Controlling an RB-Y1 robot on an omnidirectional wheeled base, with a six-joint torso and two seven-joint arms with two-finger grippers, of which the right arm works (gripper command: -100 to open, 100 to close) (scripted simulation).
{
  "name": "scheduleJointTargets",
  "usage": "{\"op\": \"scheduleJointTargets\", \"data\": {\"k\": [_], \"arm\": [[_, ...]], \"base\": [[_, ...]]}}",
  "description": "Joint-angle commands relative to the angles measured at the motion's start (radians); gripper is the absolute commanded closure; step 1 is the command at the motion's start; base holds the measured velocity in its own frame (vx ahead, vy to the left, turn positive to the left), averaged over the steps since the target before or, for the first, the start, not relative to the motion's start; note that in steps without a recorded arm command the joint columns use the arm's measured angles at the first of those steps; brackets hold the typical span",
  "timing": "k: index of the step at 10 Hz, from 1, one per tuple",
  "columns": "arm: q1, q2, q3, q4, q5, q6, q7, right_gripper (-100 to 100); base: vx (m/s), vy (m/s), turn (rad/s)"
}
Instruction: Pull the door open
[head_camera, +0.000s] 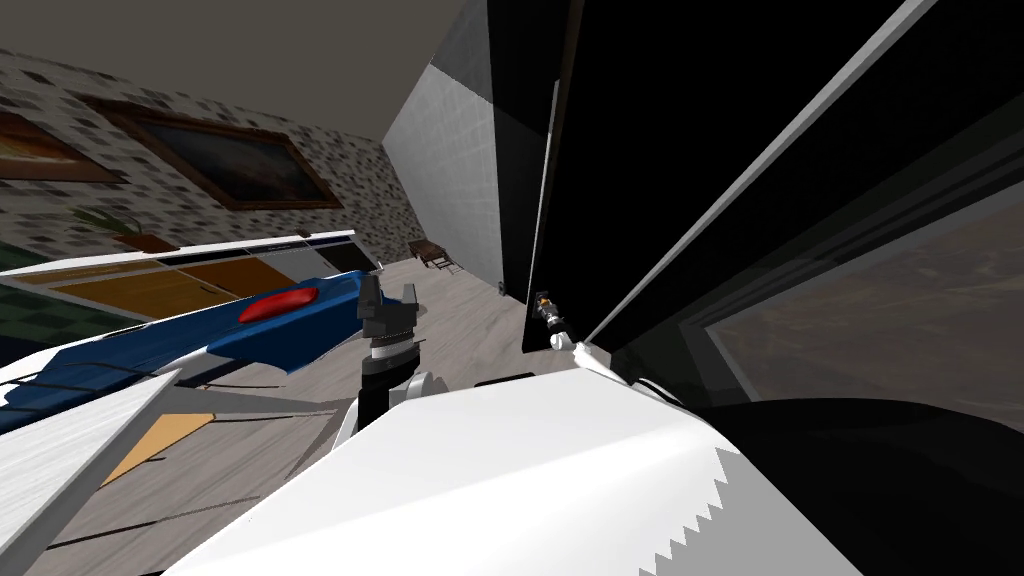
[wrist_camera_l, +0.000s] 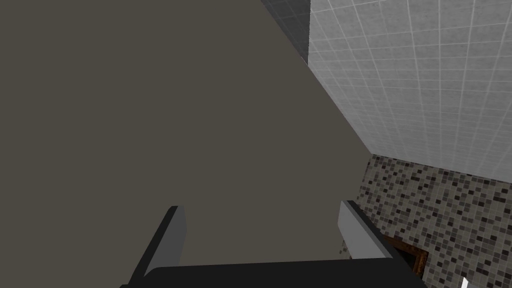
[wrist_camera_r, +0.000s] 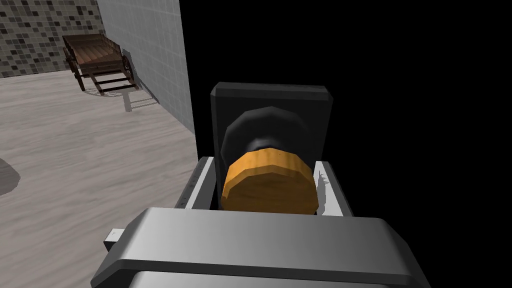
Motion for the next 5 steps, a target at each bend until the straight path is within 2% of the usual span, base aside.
{"op": "scheduleJointTargets", "data": {"k": [1,2,3,5], "arm": [[0.012,-0.016,0.035,-0.028,0.009,-0.014,-0.018,100],[0.022,-0.031,0.047,-0.04,0.013,-0.022,-0.027,100],[0.022,-0.031,0.047,-0.04,0.013,-0.022,-0.027,100],[0.041,-0.062,0.073,-0.064,0.02,-0.04,-0.046,100]], "base": [[0.028,0.124,-0.093],[0.01,0.08,-0.049],[0.004,0.026,-0.027],[-0.003,0.016,-0.047]]}}
